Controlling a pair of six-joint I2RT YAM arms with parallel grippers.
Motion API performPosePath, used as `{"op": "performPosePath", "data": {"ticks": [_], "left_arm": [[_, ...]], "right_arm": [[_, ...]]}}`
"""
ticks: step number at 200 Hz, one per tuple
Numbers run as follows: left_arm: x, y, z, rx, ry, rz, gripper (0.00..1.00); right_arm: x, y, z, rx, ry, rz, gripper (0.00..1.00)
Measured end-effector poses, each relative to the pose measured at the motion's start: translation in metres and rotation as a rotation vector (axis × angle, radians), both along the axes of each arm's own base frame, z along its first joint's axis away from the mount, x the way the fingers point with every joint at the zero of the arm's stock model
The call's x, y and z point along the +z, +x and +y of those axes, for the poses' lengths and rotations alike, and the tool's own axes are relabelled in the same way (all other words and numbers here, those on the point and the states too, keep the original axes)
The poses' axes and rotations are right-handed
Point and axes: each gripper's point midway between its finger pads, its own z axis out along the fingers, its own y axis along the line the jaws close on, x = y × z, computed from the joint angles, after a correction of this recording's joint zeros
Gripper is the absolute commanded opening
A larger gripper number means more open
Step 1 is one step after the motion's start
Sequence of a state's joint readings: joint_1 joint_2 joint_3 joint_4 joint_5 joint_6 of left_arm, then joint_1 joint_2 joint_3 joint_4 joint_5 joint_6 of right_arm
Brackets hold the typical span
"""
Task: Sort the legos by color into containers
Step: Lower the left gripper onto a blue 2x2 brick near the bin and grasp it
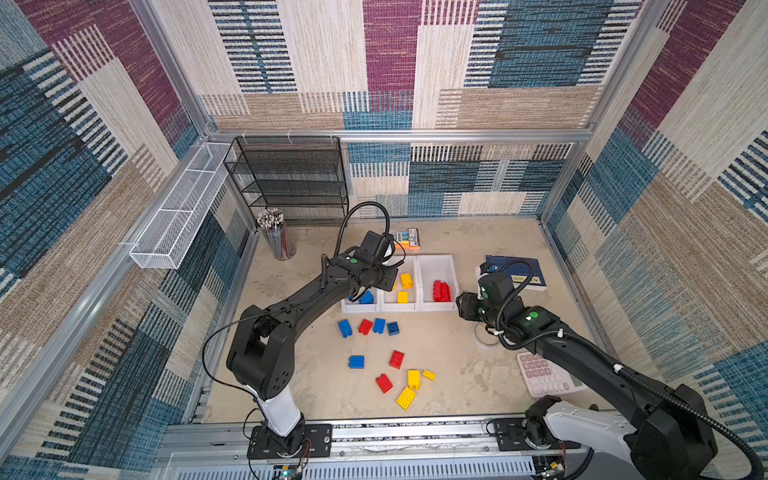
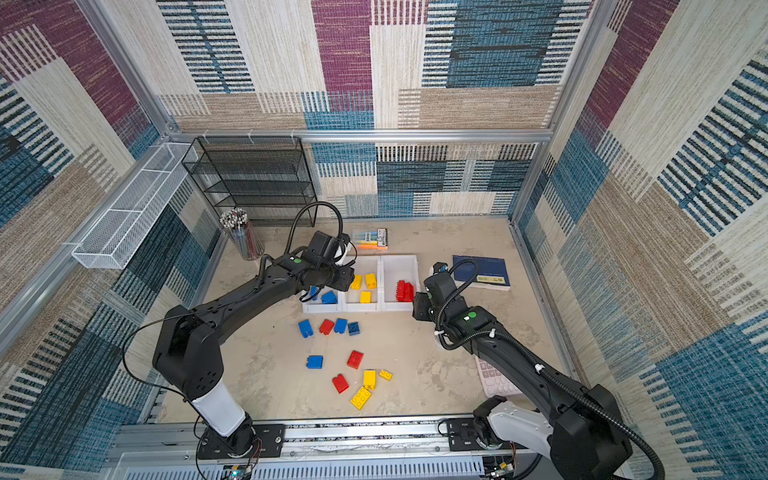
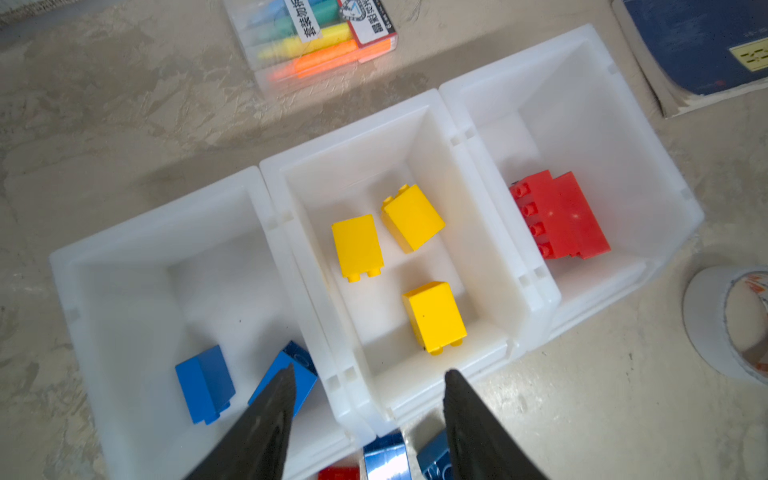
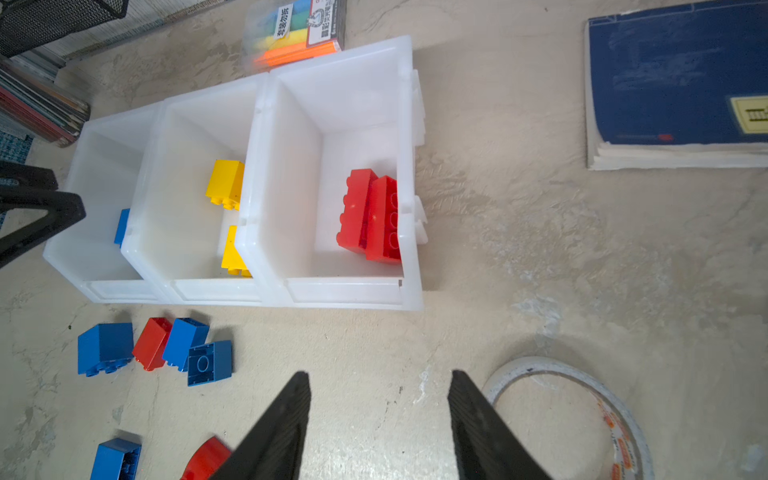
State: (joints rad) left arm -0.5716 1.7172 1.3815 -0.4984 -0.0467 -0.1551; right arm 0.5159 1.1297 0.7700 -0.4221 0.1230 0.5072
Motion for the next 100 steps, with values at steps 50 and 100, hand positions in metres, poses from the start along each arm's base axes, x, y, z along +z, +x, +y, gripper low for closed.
{"op": "performPosePath", "data": {"ticks": [50,100], "left_arm": [[0.007,-0.009,0.017,0.035,-0.022,-0.012,0.60],[0.011,-0.021,0.036,0.085,-0.050,-0.019,0.61]], "right_arm": [[-0.002,-0.001,0.002,0.009,0.004,0.008,0.56],[-0.006,-0.002,0.005,0.020,0.008,0.024,0.55]]}}
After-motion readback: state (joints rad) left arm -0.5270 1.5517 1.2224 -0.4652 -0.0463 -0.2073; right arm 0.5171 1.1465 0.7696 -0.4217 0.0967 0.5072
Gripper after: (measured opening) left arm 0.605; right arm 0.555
